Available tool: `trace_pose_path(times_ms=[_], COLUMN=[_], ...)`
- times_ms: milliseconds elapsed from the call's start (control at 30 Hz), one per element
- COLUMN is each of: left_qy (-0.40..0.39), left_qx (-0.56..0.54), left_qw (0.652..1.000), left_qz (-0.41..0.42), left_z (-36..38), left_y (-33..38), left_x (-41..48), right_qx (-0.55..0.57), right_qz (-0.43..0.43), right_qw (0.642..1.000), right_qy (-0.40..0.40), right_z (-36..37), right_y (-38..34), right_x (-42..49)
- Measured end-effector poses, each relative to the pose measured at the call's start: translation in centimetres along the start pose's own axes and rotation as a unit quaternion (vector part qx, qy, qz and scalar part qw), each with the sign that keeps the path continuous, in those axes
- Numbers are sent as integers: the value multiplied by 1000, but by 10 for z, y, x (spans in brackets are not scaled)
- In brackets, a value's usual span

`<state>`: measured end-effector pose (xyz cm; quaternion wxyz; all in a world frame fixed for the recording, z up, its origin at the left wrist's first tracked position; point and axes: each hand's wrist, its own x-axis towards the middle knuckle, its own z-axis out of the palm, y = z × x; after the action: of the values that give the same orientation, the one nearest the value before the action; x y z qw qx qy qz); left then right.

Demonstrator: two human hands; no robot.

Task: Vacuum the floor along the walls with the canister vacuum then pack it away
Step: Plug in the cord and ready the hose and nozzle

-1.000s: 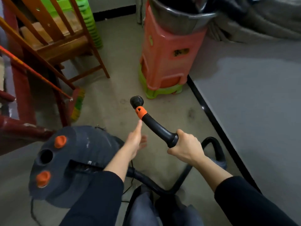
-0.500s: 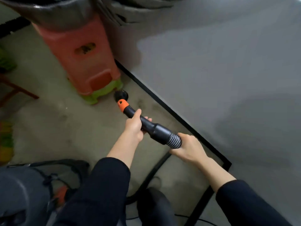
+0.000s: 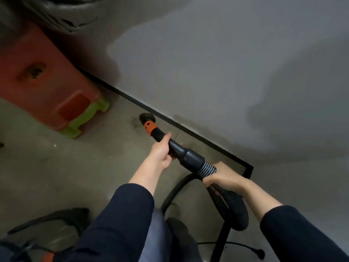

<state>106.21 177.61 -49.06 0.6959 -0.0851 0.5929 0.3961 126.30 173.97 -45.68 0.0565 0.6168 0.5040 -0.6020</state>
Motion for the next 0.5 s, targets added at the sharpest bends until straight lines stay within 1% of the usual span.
trace_pose_path(times_ms=[100,200,367,500], left_qy=[-24,-25,-16,-10], left_qx=[18,34,72,111], left_qw=[1000,999,997,992], left_qz=[-4,-3,-28,-54], left_z=[11,13,9,6], left_y=[6,13,36,74], left_x=[1,1,-1,-1], right_qx=[0,-23,-6,1], right_qz=[3,7,26,53], right_qw=[999,997,996,992], right_qy=[32,69,87,113], right_z=[-4,0,11,20], right_y=[-2,-7,-29,-58], right_x=[-3,-3,-4,2])
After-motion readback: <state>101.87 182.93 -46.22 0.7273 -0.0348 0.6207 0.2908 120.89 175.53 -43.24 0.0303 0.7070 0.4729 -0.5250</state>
